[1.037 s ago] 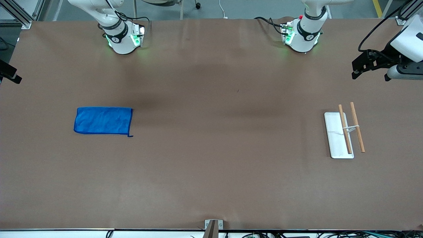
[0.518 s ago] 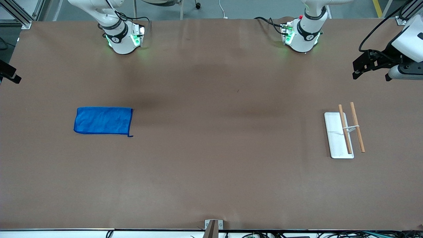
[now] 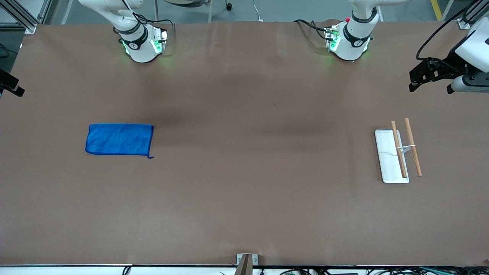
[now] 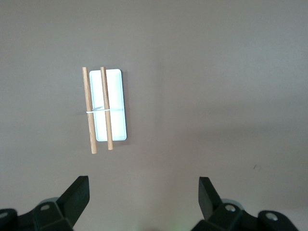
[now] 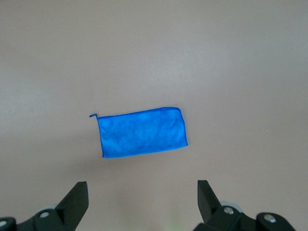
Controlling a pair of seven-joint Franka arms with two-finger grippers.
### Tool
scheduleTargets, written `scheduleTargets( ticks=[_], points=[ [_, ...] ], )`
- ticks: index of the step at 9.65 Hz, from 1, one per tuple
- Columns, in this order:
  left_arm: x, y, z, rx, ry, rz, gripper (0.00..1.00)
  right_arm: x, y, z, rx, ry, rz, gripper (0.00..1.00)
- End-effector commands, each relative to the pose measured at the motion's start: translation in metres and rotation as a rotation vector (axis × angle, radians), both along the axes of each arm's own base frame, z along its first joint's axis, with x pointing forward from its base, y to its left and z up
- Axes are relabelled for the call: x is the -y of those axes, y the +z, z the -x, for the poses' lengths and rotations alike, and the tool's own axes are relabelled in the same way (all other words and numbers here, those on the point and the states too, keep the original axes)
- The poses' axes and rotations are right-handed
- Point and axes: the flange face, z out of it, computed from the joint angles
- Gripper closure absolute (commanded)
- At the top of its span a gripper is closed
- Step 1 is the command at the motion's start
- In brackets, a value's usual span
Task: Right arm passes towel to left arm to hang
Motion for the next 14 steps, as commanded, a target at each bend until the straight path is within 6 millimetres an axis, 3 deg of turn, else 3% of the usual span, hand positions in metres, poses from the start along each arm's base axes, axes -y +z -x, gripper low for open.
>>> scheduleTargets(
  ticks=[1, 9, 12, 14],
  points=[
    [0.001, -0.014, -0.004, -0.041, 0.009, -0.006, 0.00, 0.002, 0.005, 0.007, 0.002, 0.006, 0.009, 0.00],
    [-0.001, -0.018, -0.007, -0.047, 0.010, -0.007, 0.00, 0.003, -0.002, 0.008, -0.021, 0.004, 0.006, 0.00],
    [0.000, -0.018, -0.007, -0.047, 0.009, -0.006, 0.00, -0.006, -0.036, 0.001, -0.071, 0.030, 0.001, 0.00],
    [-0.001, -0.018, -0.007, -0.047, 0.007, -0.007, 0.00, -0.006, -0.107, -0.009, -0.091, 0.040, -0.001, 0.00]
  ],
)
